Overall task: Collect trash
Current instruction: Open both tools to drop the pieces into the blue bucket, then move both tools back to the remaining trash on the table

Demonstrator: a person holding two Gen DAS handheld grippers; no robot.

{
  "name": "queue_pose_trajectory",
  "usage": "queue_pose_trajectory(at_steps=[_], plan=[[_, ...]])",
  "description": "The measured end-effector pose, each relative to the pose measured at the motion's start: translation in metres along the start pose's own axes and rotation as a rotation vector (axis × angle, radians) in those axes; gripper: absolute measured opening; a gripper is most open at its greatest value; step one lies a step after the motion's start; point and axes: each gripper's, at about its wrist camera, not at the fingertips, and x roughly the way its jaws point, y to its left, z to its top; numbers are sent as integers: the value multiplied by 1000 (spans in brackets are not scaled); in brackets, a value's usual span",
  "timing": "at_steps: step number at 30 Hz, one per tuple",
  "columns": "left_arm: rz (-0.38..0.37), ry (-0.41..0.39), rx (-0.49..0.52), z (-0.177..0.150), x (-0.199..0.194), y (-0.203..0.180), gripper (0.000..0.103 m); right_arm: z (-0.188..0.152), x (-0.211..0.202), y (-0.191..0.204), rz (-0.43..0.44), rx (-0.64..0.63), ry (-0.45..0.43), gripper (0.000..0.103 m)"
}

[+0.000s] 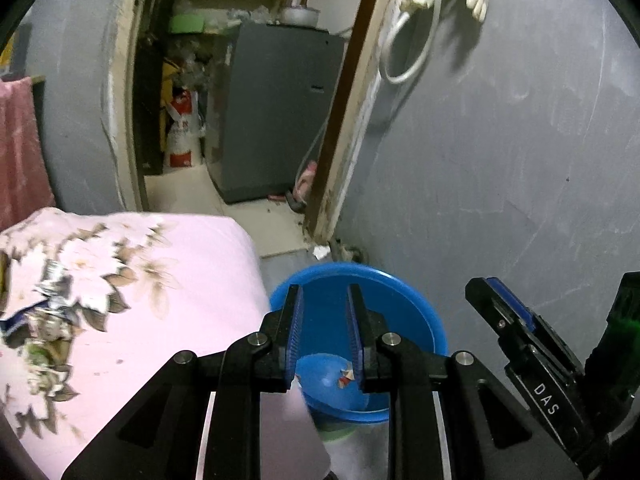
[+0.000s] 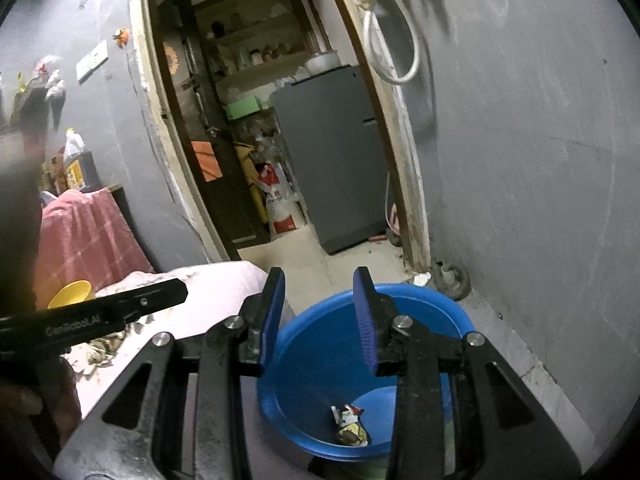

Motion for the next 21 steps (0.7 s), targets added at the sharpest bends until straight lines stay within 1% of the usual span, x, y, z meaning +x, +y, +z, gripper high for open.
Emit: queue_pose_trajectory(at_steps=[3,5,6,9,12,15,17,18,20,21], plan=[[11,-45,-5,5,-24,7,20,8,-10,14,15,-17,-26,45],[18,-84,-9,8,-42,13,28,13,-18,24,22,-27,-50,47],[21,-100,-9,8,-49,15,29,16,-22,30,26,-32,-62,48],[38,-156,-4,8,-79,23,30,22,-32,47,39,-49,-86,53],[62,-204,-2,7,-103,32,36,27,-41,65,56,-72,-112,58],[88,-251,-15,4,-127,43,42,30,-49,83,75,-93,-138,65],[104,-275,-23,2,-139,50,47,31,-54,95,86,-107,-153,73],[111,-284,-24,1,-144,52,49,31,-56,101,92,-113,-161,75],[131,-313,-29,-3,-157,60,56,32,-60,111,100,-124,-174,83],[136,-322,-31,-6,-161,65,57,33,-62,116,105,-128,-180,85]])
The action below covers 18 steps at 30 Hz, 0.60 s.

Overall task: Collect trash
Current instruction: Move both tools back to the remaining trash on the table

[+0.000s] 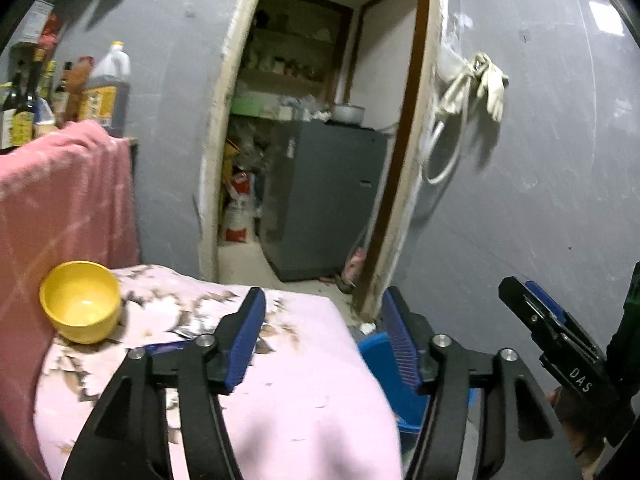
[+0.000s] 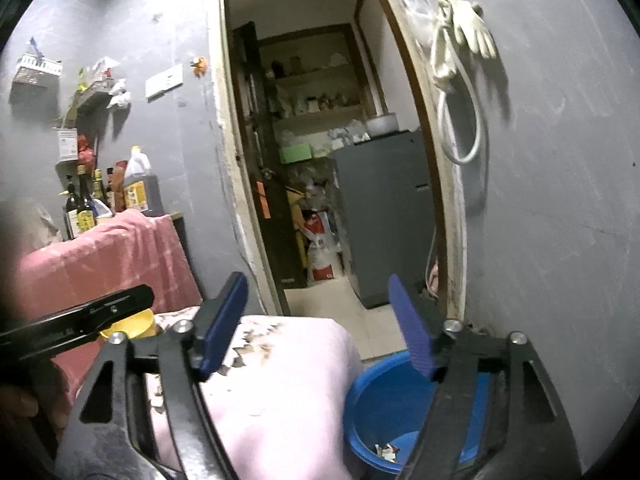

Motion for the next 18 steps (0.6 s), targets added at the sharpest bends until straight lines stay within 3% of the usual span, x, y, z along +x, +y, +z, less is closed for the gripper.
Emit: queue_pose_trajectory(at_steps=[3,5,9,13,18], plan=[[38,-36,-2,-1,-17,14,69,2,-2,15,9,-9,-13,94],[57,-61,-12,-3,-27,24,82,3,-3,24,13,-15,-22,101],[97,-101,-22,-5,-45,45,83,1,-6,44,22,-27,-46,103],[155,-146,-41,-12,-62,67,98,0,-10,65,41,-47,-71,103],[200,-179,-75,-20,-81,93,98,-5,-14,94,74,-88,-106,103]])
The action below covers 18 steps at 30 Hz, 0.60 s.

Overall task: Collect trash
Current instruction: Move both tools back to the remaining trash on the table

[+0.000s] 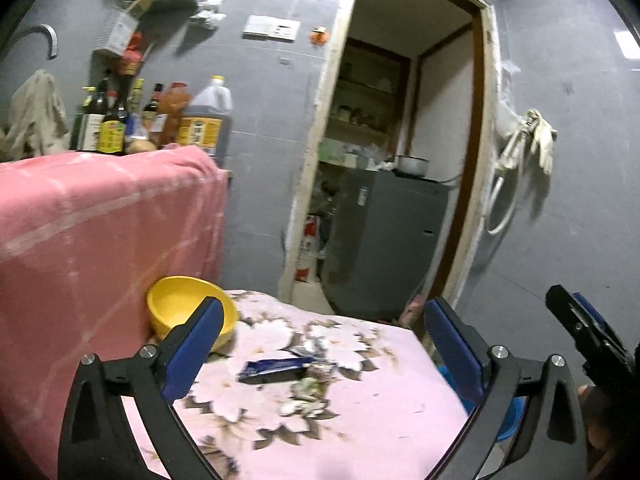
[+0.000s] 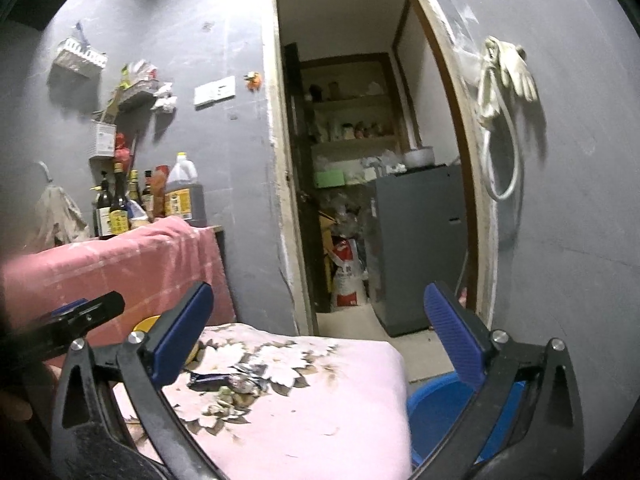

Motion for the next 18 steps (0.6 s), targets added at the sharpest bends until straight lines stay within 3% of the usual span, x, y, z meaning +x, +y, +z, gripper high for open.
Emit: queue_pose_trajectory(at_steps=[8,18], plan=[[79,-33,-16,-8,-13,40,98,-10,4,37,66,-47,-27,103],[150,1,-32,-26,-2,70,98,-40,35,70,133,-111,54,103]])
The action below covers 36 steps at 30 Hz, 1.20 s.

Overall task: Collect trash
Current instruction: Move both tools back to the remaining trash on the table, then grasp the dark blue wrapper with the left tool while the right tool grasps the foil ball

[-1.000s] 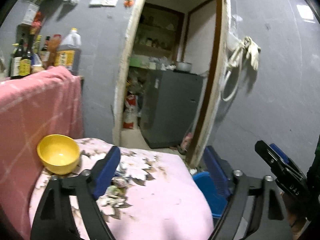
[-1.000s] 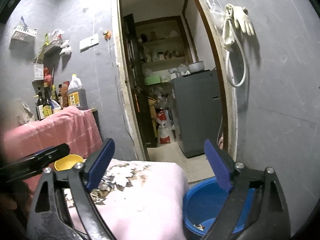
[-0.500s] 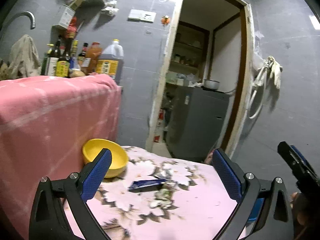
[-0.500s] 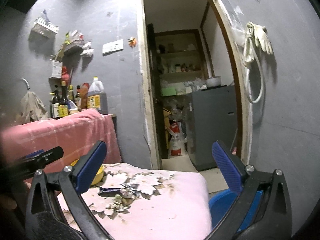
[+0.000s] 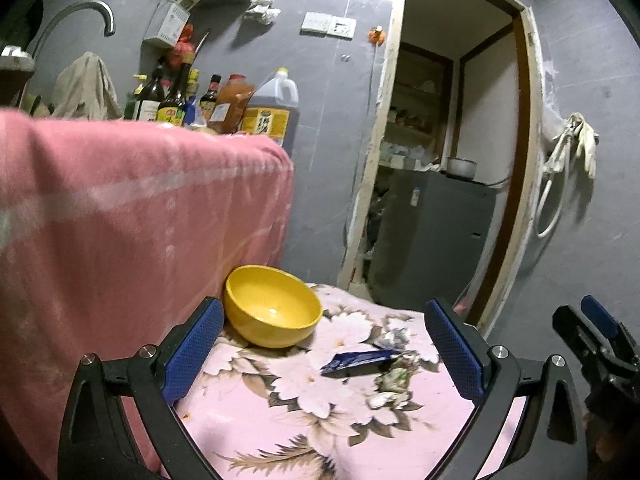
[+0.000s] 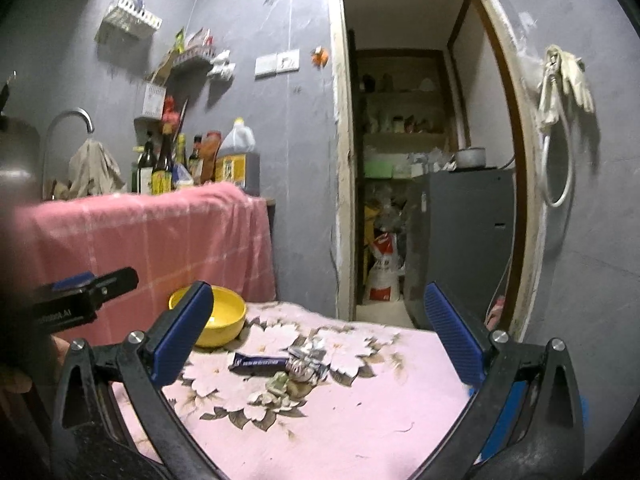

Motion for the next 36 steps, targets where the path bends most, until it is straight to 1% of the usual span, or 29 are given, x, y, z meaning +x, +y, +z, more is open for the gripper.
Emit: queue_pose_trajectory(at_steps=[6,9,16,19,22,23,24,25,26,27,28,29,30,32,33,34,35,36], plan=[[27,41,-2,-12,20,11,98,-18,32,4,30,-7,82,103],[38,74,4,-17,34,14,98,-26,49,3,32,-6,126,103],[45,179,-21,-28,70,20,98,-39,91,-1,47,-8,229,103],[33,243,-54,-31,88,24,98,-42,107,-2,61,-10,268,103],[23,306,-81,-34,106,25,97,-48,125,-5,81,3,326,103],[20,317,-86,-34,110,25,95,-50,131,-6,87,9,347,102],[8,336,-88,-35,117,24,93,-53,136,-7,94,11,370,98],[-2,349,-87,-36,121,23,88,-56,140,-8,97,9,389,92],[-14,370,-82,-37,127,21,81,-58,145,-8,99,9,405,88],[-20,386,-77,-38,130,20,78,-62,149,-9,107,15,428,86],[-31,414,-68,-40,137,17,71,-65,154,-11,120,24,448,82],[-39,429,-64,-41,140,16,69,-67,157,-11,129,29,463,77],[-56,453,-59,-43,146,14,67,-70,160,-10,135,28,477,75],[-80,494,-67,-46,155,12,60,-74,164,-8,143,14,498,67],[-87,509,-72,-47,157,12,58,-76,165,-7,150,10,508,64],[-92,528,-77,-48,162,11,55,-77,167,-6,157,8,517,59],[-94,538,-78,-48,165,11,53,-78,168,-6,161,7,523,55],[-95,540,-77,-48,166,10,53,-79,170,-5,165,6,529,53]])
